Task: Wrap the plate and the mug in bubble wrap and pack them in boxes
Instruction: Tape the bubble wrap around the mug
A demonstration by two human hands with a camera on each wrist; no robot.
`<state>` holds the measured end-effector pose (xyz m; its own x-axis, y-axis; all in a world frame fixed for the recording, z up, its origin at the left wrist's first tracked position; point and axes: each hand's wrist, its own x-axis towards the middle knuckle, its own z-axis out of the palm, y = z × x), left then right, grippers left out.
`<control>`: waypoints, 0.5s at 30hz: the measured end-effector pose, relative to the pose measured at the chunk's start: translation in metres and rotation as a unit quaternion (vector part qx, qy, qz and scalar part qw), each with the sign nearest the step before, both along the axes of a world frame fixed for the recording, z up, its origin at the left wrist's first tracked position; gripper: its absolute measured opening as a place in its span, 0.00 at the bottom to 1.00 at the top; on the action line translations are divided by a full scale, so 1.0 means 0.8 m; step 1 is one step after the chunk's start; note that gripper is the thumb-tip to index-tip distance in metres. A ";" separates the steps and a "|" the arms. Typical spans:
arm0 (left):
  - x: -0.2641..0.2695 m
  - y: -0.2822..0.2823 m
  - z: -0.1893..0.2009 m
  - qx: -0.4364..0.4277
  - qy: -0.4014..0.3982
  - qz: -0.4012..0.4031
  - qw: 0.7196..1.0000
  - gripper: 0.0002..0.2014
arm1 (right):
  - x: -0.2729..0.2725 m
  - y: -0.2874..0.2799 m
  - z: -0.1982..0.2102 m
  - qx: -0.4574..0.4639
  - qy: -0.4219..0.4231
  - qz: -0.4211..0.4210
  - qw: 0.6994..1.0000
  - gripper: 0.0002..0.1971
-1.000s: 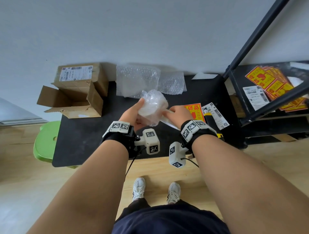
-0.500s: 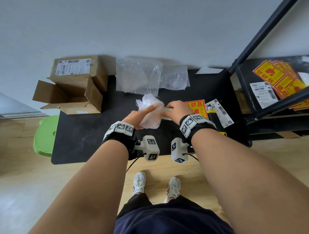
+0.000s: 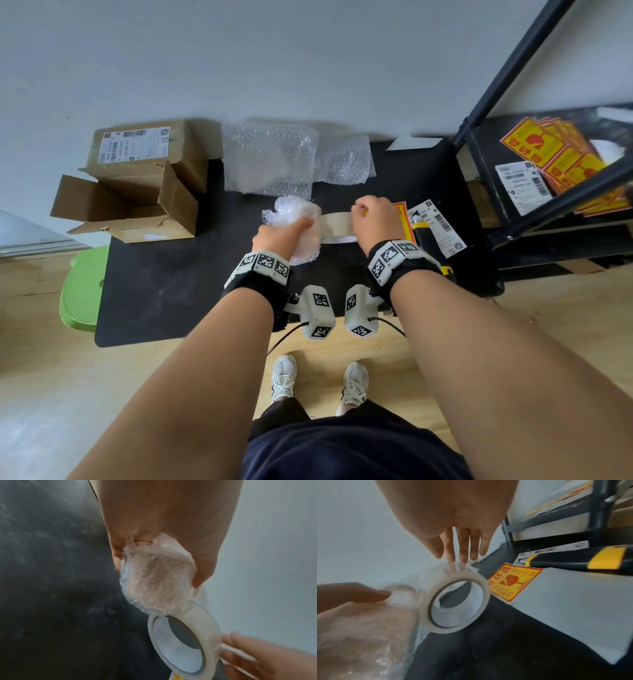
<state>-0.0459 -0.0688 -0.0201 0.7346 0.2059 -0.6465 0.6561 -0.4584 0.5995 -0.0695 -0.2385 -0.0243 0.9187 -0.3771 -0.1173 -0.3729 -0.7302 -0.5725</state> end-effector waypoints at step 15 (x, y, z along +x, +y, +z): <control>-0.023 -0.083 0.001 0.044 -0.011 0.086 0.995 0.48 | -0.071 -0.121 -0.038 -0.063 0.166 -0.100 0.979 0.22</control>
